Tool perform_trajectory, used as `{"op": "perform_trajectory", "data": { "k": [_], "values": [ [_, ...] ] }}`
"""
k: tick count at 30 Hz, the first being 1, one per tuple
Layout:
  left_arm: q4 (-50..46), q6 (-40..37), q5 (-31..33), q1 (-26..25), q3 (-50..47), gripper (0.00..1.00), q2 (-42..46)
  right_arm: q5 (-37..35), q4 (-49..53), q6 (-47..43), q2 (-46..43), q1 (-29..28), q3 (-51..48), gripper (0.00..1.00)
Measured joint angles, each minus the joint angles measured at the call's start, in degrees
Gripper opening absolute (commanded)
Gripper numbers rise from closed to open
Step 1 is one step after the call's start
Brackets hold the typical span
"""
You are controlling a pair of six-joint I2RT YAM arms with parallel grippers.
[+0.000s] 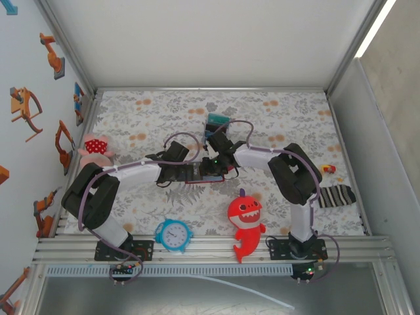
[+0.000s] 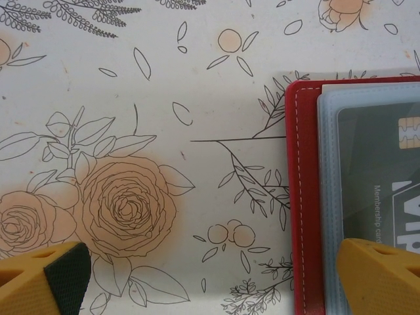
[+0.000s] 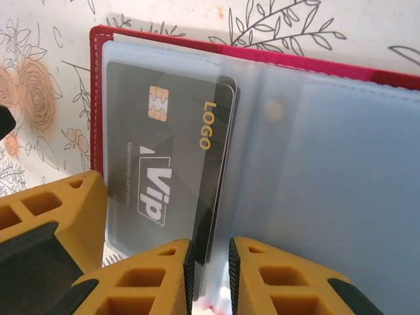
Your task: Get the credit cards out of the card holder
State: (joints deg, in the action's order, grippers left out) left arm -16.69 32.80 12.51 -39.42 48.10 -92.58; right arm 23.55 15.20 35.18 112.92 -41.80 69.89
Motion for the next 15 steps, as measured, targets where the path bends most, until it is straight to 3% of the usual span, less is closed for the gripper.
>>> {"op": "perform_trajectory", "data": {
  "k": [15],
  "values": [
    [-0.3, 0.0, 0.1, -0.3, 0.0, 0.97, -0.2, 1.6, -3.1, 1.6, 0.2, 0.5, -0.1, 0.19]
  ]
}}
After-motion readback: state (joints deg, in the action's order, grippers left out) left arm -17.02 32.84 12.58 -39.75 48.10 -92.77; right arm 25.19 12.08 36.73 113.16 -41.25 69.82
